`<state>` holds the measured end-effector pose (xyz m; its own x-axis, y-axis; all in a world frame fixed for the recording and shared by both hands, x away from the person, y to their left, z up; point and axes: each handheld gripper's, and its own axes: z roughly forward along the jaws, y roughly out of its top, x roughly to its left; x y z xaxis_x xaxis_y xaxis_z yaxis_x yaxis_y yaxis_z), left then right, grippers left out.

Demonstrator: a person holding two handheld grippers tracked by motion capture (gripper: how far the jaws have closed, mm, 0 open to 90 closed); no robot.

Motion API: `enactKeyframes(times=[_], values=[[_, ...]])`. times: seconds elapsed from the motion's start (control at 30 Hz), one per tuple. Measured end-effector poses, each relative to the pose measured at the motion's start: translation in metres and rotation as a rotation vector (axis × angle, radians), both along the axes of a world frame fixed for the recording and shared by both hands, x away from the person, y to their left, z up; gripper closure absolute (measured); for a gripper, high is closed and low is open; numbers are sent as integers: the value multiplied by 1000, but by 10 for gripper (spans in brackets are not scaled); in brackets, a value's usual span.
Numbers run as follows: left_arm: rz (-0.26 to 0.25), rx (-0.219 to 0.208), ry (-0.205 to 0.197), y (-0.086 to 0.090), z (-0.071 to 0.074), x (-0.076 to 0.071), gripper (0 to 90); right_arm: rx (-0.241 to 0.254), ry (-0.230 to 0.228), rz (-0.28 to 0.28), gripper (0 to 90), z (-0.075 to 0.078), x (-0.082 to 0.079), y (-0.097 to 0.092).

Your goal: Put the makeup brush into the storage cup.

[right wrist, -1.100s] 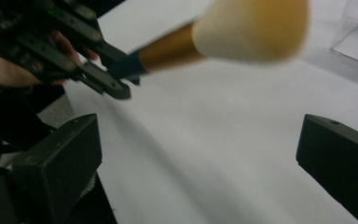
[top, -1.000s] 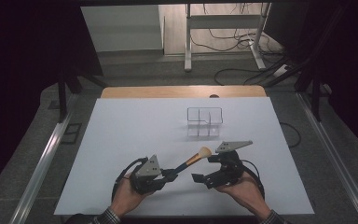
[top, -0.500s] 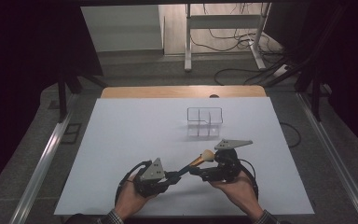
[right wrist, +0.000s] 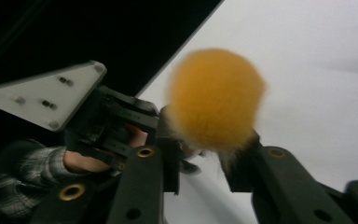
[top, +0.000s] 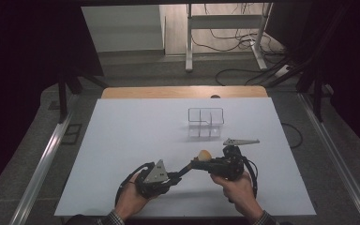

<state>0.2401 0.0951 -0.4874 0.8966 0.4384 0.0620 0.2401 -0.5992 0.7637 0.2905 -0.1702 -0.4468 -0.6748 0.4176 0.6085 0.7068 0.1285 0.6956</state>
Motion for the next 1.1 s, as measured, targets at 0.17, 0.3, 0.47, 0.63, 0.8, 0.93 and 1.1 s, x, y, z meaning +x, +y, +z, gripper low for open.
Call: enactKeyframes(times=[0.17, 0.3, 0.47, 0.63, 0.8, 0.93, 1.1], values=[[13, 2, 4, 0, 1, 2, 556, -68, -35, -12, 726, 0, -2, 3], [45, -11, 15, 3, 3, 4, 439, -102, -60, -25, 726, 1, -2, 2], [63, -28, 57, 7, 4, 8, 284, -148, -98, -28, 726, 2, -3, 3], [79, -51, 98, 12, 5, 12, 206, -172, -119, -30, 725, 3, -3, 1], [99, -50, 119, 14, 6, 13, 147, -196, -146, -35, 725, 5, -3, -1], [108, -54, 140, 18, 6, 13, 116, -208, -165, -46, 725, 6, -3, -5], [128, -57, 161, 26, 6, 13, 79, -229, -185, -67, 725, 9, -2, -11]])
